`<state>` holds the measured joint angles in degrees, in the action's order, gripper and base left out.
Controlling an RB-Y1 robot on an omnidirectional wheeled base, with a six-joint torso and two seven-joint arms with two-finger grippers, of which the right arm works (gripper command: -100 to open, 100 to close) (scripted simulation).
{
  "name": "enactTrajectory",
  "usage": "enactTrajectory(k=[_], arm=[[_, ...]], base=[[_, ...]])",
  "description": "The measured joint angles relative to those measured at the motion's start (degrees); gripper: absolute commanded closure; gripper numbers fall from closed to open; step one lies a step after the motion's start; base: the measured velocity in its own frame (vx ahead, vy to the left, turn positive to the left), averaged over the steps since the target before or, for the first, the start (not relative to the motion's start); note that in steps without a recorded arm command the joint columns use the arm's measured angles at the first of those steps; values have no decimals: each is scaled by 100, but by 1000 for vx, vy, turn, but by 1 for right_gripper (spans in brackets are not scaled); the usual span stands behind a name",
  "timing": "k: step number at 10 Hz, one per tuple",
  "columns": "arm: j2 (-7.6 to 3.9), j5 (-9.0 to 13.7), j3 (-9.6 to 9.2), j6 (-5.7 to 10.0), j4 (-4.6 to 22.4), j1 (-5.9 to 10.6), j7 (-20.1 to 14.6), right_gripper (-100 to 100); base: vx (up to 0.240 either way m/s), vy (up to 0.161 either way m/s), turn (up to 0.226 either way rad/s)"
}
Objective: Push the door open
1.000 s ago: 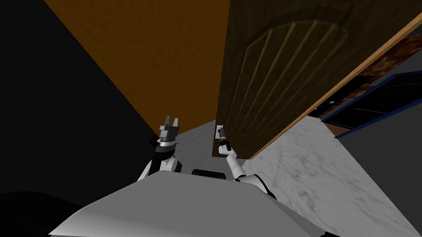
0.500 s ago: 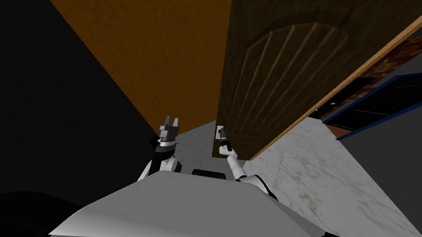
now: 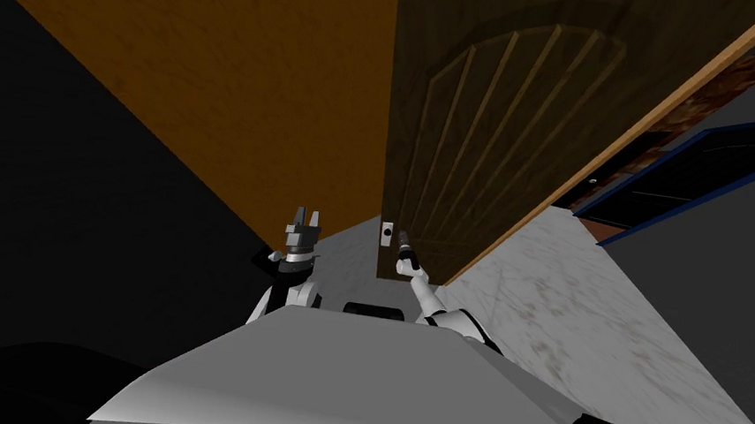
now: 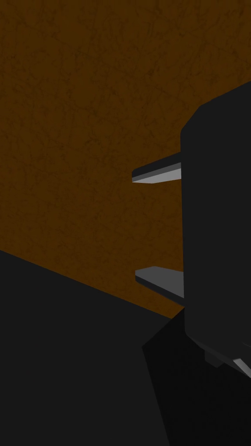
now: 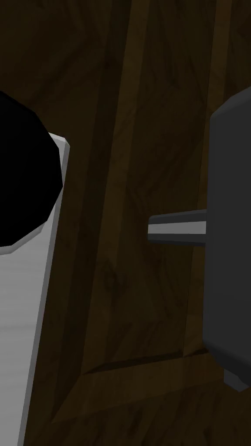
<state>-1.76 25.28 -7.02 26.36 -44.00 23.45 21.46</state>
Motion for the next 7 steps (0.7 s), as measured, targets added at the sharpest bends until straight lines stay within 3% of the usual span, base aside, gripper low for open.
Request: enactTrajectory(k=[4, 7], arm=[[-36, 423, -72, 213, 377, 248, 236, -100], [70, 744, -132, 388, 681, 446, 408, -100]], base=[[-159, -59, 6], [-140, -3, 11]])
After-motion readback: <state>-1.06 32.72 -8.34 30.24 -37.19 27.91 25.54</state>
